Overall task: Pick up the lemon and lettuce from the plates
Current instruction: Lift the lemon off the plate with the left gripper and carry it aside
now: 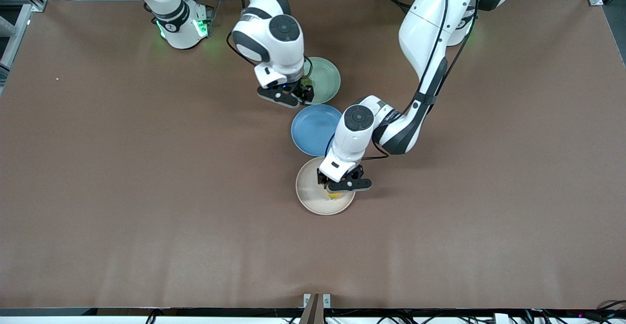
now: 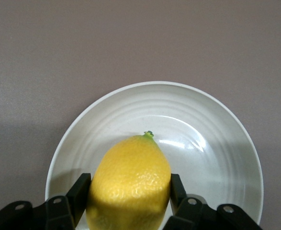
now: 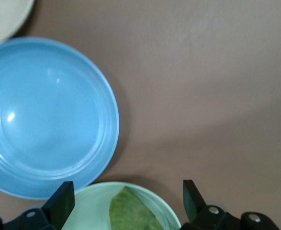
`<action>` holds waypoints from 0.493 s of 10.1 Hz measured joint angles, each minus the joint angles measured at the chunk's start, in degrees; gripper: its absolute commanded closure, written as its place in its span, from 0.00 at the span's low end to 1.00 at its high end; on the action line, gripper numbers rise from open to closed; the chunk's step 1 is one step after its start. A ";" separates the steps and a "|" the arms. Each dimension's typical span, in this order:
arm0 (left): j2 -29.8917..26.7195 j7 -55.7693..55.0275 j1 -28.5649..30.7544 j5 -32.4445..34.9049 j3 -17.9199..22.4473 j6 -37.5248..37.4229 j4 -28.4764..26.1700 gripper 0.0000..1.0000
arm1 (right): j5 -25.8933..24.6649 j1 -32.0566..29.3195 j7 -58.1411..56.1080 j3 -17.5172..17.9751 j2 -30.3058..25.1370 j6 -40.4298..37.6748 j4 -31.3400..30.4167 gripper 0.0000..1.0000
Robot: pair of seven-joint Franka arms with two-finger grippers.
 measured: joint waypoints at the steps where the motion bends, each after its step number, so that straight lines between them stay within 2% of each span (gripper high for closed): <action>1: 0.01 -0.63 0.00 0.00 0.04 0.02 0.09 1.00 | -0.89 0.54 1.42 0.49 1.03 0.27 0.00 0.00; 3: -0.29 -2.05 0.08 0.00 0.31 0.27 1.00 1.00 | -1.88 1.39 2.80 1.34 2.20 1.47 -0.57 0.00; 5: -3.01 -2.26 1.28 0.00 0.86 -0.33 2.22 1.00 | -5.47 2.14 6.57 1.84 2.84 3.91 -2.90 0.00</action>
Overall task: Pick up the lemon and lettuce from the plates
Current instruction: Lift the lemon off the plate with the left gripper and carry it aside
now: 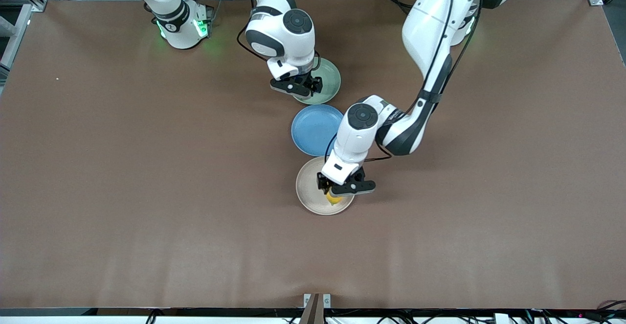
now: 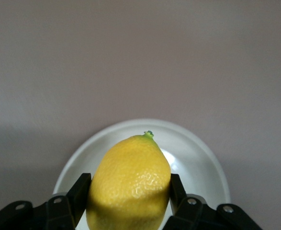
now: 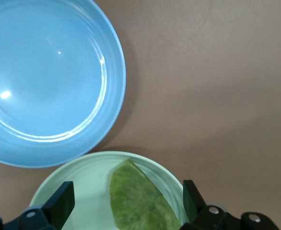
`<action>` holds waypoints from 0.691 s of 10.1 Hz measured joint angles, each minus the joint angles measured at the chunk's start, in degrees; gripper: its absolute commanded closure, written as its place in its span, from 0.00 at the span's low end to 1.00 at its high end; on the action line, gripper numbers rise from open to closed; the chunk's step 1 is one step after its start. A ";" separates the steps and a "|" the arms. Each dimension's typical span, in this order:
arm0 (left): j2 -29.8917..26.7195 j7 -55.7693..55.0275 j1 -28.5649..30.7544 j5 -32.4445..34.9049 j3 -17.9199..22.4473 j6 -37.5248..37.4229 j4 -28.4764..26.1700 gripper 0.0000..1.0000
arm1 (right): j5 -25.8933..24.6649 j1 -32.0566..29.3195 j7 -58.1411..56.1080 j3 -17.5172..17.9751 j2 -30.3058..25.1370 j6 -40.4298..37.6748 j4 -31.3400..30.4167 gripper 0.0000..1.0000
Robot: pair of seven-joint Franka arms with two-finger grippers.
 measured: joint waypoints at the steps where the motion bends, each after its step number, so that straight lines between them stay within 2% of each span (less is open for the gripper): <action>1: -2.89 0.09 1.74 0.00 0.05 -2.49 0.29 1.00 | -1.98 0.48 2.42 0.20 0.72 0.80 -0.80 0.00; 3: -10.51 4.53 5.78 -0.46 -0.09 -11.42 0.50 1.00 | -3.47 0.83 5.28 1.08 2.11 2.21 -1.20 0.00; 5: -16.80 19.46 10.88 -3.97 -0.23 -21.40 0.35 1.00 | -3.74 1.04 5.99 1.56 2.61 2.92 -1.54 0.00; 7: -20.27 34.78 17.88 -6.09 -0.21 -31.01 0.13 1.00 | -6.17 1.32 7.95 1.91 3.14 3.10 -2.40 0.00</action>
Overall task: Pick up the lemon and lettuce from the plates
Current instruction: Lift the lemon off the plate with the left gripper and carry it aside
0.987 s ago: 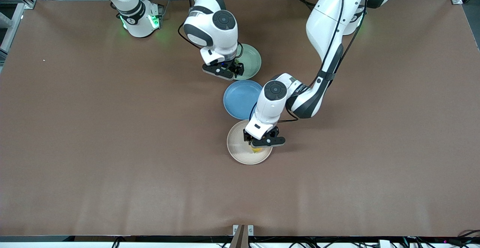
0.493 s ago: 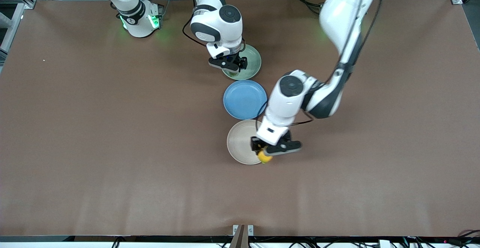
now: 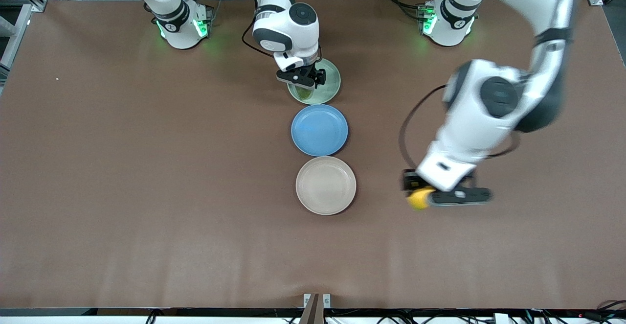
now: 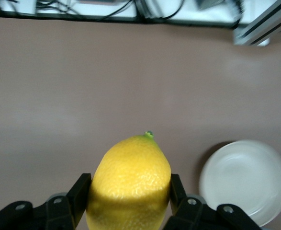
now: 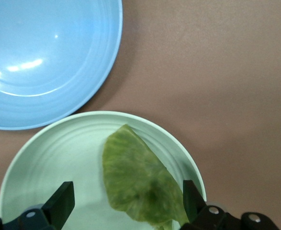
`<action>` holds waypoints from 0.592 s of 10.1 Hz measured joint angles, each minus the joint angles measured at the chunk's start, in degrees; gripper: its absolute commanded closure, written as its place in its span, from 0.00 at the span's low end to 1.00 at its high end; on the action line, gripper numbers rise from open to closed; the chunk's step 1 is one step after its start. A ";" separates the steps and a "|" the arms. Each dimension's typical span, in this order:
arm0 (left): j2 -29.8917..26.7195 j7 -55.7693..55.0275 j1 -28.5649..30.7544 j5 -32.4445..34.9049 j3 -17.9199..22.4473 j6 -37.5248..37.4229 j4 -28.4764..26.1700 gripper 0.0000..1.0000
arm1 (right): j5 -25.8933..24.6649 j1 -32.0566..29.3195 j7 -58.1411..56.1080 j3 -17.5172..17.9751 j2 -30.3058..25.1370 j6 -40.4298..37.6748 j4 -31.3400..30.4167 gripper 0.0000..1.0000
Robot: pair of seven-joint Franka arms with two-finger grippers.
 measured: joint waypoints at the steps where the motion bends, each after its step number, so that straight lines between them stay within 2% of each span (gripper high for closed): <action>1: -0.90 8.10 3.93 -1.22 -0.02 -4.56 -0.27 1.00 | -2.47 0.04 2.05 0.03 0.67 0.47 -0.37 0.00; 3: -1.25 20.72 10.90 -2.27 -0.06 -9.47 -1.88 1.00 | -5.74 0.02 4.99 0.01 2.25 1.53 -0.59 0.00; 6: -1.06 24.80 14.50 -2.28 -0.10 -8.33 -8.41 1.00 | -6.59 0.04 6.15 0.01 3.34 1.86 -0.58 0.00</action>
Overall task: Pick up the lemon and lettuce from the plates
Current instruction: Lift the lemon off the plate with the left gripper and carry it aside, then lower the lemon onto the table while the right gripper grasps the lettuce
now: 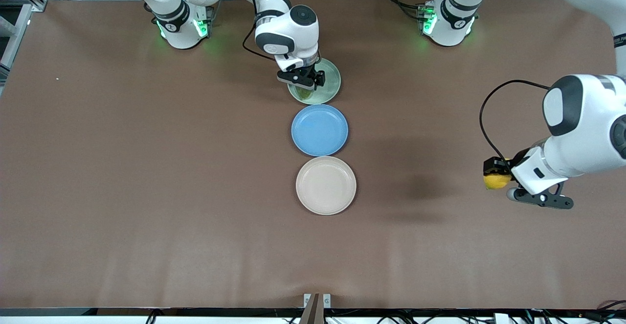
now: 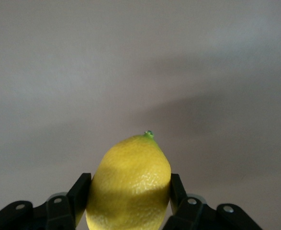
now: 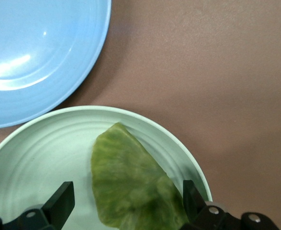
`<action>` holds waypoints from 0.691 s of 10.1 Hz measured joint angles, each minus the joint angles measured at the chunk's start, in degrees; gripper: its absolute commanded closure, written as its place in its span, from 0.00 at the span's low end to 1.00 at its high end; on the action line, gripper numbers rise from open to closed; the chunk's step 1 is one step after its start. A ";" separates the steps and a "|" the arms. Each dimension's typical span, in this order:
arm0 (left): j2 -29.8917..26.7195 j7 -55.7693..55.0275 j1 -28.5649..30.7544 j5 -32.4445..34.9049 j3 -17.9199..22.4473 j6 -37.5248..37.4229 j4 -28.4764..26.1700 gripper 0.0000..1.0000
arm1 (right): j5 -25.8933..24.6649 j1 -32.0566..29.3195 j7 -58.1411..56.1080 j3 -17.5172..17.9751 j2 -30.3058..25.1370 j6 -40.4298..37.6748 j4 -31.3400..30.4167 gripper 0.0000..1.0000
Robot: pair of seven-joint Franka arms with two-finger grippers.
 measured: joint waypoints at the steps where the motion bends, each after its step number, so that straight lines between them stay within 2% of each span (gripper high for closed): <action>1: 0.04 0.00 0.02 0.00 -0.04 4.08 -3.82 1.00 | -0.25 0.05 0.36 0.02 0.15 0.00 -0.02 0.00; 3: 0.24 0.00 0.02 0.00 -0.18 15.97 -12.97 1.00 | -2.54 0.20 2.60 0.08 0.65 0.00 -0.11 0.00; 5: 1.18 -0.11 0.02 0.00 -0.25 25.37 -19.01 1.00 | -4.91 0.28 5.32 0.16 1.98 0.01 -0.15 0.00; 6: 2.09 -0.22 0.01 0.00 -0.32 28.37 -20.44 1.00 | -5.22 0.30 5.73 0.17 2.40 0.02 -0.13 0.04; 7: 3.05 -0.44 -0.02 0.00 -0.41 29.64 -20.89 1.00 | -5.33 0.31 5.79 0.21 2.60 0.08 -0.11 0.18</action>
